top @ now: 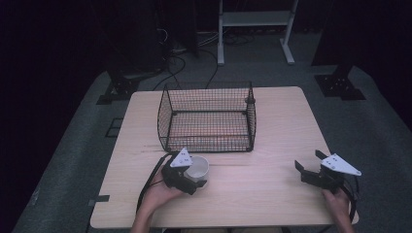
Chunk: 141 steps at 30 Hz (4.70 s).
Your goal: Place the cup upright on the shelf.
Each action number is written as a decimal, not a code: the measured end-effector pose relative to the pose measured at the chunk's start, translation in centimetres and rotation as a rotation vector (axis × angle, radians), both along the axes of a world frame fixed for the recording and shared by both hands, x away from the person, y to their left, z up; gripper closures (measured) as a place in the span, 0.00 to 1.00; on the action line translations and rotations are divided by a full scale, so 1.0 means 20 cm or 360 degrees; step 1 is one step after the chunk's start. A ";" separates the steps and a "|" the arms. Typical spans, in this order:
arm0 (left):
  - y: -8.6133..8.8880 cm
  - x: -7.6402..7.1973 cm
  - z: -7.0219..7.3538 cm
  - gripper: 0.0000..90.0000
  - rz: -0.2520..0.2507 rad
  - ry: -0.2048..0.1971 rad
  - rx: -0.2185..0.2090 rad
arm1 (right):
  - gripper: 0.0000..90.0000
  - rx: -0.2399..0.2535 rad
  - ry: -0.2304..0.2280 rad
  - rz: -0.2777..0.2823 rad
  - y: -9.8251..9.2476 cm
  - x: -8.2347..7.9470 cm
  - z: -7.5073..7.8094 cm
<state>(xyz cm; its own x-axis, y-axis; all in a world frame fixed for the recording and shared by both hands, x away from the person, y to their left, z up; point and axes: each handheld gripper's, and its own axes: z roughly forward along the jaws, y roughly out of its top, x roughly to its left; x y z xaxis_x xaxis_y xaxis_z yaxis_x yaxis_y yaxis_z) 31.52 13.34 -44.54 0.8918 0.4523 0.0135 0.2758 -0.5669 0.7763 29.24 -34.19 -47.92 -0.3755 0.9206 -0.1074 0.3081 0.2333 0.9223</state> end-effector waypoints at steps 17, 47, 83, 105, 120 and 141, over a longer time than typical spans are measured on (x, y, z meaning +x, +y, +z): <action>0.01 -0.01 0.06 0.23 -0.0029 -0.0046 -0.0006 | 0.15 -0.0003 -0.0009 0.0000 0.00 0.00 0.00; -0.04 0.07 0.30 0.23 -0.0090 -0.0121 -0.0102 | 0.15 0.0020 -0.0003 -0.0001 0.00 0.00 0.00; -0.03 0.22 0.54 0.23 -0.0139 -0.0125 -0.0079 | 0.14 0.0022 -0.0005 -0.0003 0.00 0.00 0.00; -0.09 0.35 0.65 0.23 -0.0177 -0.0114 0.0004 | 0.14 0.0025 -0.0001 0.0001 -0.01 0.00 0.00; -0.09 0.50 0.71 0.24 -0.0149 -0.0084 0.0021 | 0.15 0.0027 0.0001 -0.0003 -0.01 0.00 0.00; -0.15 0.72 0.67 0.23 -0.0110 -0.0048 0.0076 | 0.15 0.0036 0.0001 0.0004 -0.01 0.00 0.00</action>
